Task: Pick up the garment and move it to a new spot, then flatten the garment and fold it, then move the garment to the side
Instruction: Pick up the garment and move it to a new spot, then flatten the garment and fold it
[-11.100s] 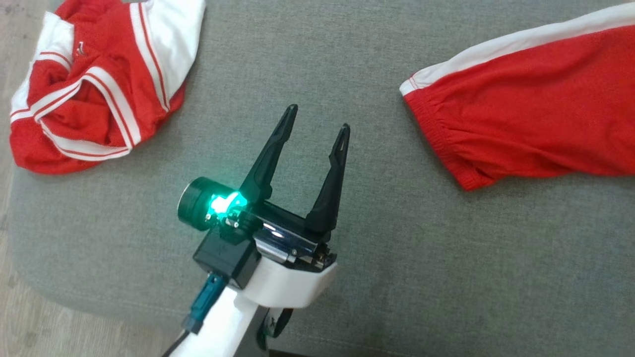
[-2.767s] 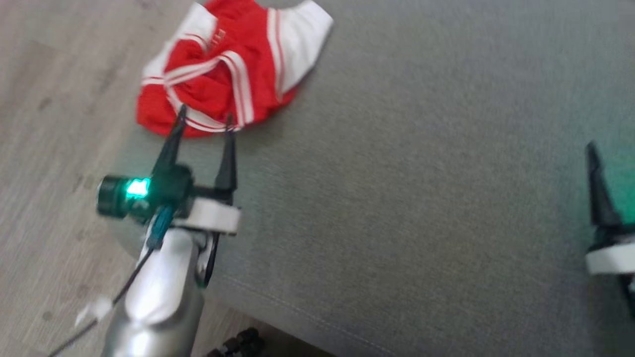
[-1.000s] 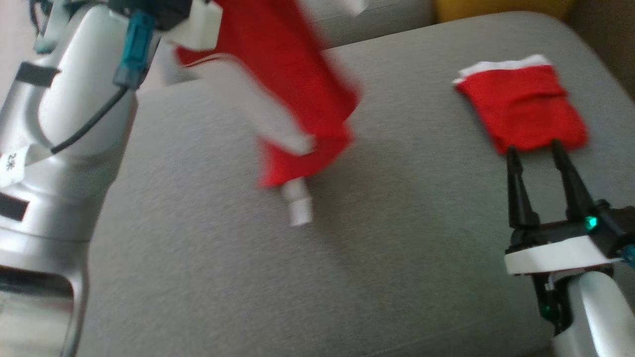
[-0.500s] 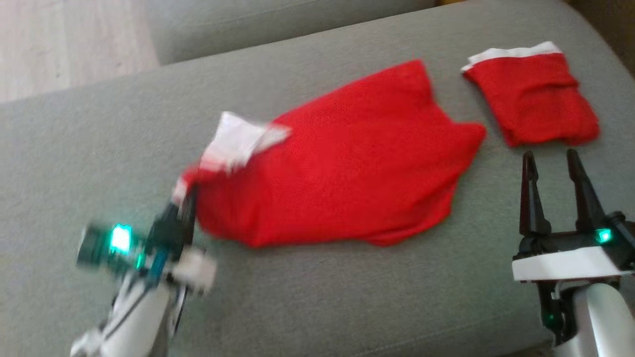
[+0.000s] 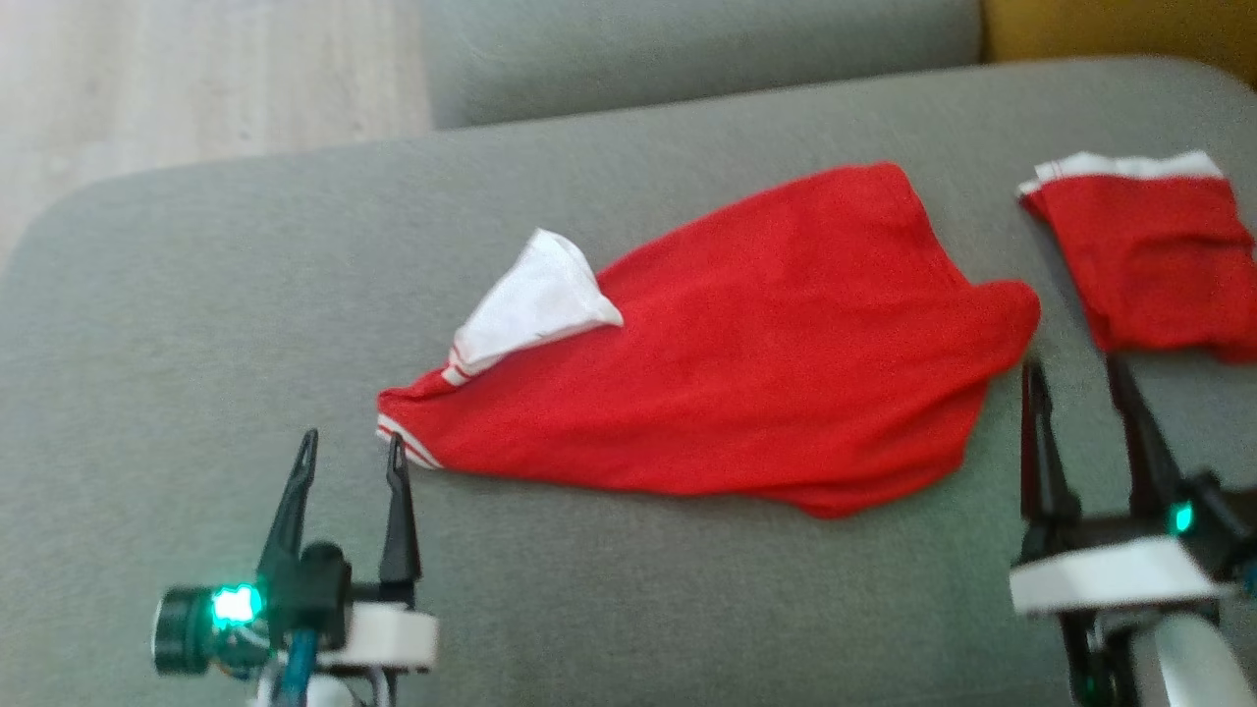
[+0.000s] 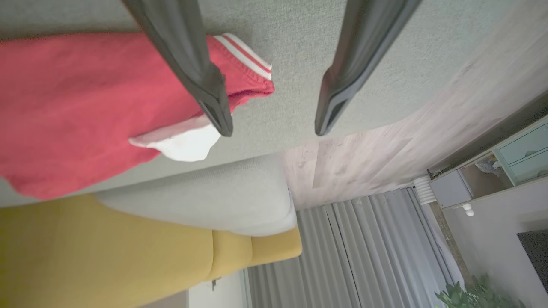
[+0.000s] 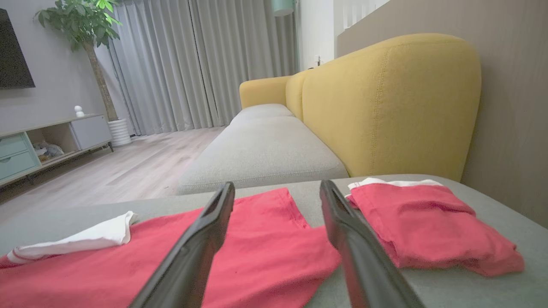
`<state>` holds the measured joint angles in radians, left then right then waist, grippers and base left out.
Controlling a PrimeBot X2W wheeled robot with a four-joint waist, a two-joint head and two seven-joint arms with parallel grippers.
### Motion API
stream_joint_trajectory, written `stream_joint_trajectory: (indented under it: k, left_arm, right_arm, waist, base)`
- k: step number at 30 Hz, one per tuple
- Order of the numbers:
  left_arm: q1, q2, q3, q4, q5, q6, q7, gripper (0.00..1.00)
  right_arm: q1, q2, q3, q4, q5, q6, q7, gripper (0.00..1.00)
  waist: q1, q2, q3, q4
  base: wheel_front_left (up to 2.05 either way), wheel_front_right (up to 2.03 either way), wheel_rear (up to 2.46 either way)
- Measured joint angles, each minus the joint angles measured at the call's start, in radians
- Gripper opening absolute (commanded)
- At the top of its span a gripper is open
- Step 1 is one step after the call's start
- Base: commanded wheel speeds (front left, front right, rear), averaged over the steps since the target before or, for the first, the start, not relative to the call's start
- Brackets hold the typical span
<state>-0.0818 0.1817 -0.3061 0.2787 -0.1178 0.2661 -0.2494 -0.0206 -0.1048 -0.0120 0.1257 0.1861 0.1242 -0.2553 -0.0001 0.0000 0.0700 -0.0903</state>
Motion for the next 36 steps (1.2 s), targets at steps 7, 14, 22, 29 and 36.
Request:
stream_joint_trajectory:
  k: [7,14,22,29,36]
  left_arm:
    - [0.133,-0.053,0.015,-0.194,0.019,0.007,-0.007,1.00]
    - [0.271,-0.070,0.012,-0.256,0.059,-0.003,-0.007,1.00]
    - [0.274,-0.077,0.014,-0.254,0.068,-0.021,-0.007,1.00]
    - [0.273,-0.079,0.013,-0.219,0.086,-0.046,-0.007,1.00]
    - [0.114,-0.080,-0.043,-0.079,0.145,-0.083,-0.007,1.00]
  right_arm:
    - [0.102,0.001,0.010,0.003,-0.010,0.000,0.000,1.00]
    - [0.185,0.015,0.066,0.011,-0.011,0.000,0.000,1.00]
    - [0.194,0.025,0.072,0.012,-0.011,0.000,0.000,1.00]
    - [0.194,0.025,0.072,0.012,-0.011,0.000,0.000,1.00]
    - [0.177,0.022,0.073,0.012,-0.011,0.000,0.000,1.00]
  waist:
    - [-0.0001,0.0000,-0.064,0.052]
    - [-0.0002,0.0000,-0.125,0.084]
    - [0.0000,0.0000,-0.121,0.086]
    - [0.0000,0.0000,-0.105,0.084]
    - [0.0000,0.0000,-0.040,0.074]
  base:
    - [0.00,0.00,0.00]
    - [0.00,0.00,0.00]
    - [0.00,0.00,0.00]
    - [0.00,0.00,0.00]
    - [0.00,0.00,0.00]
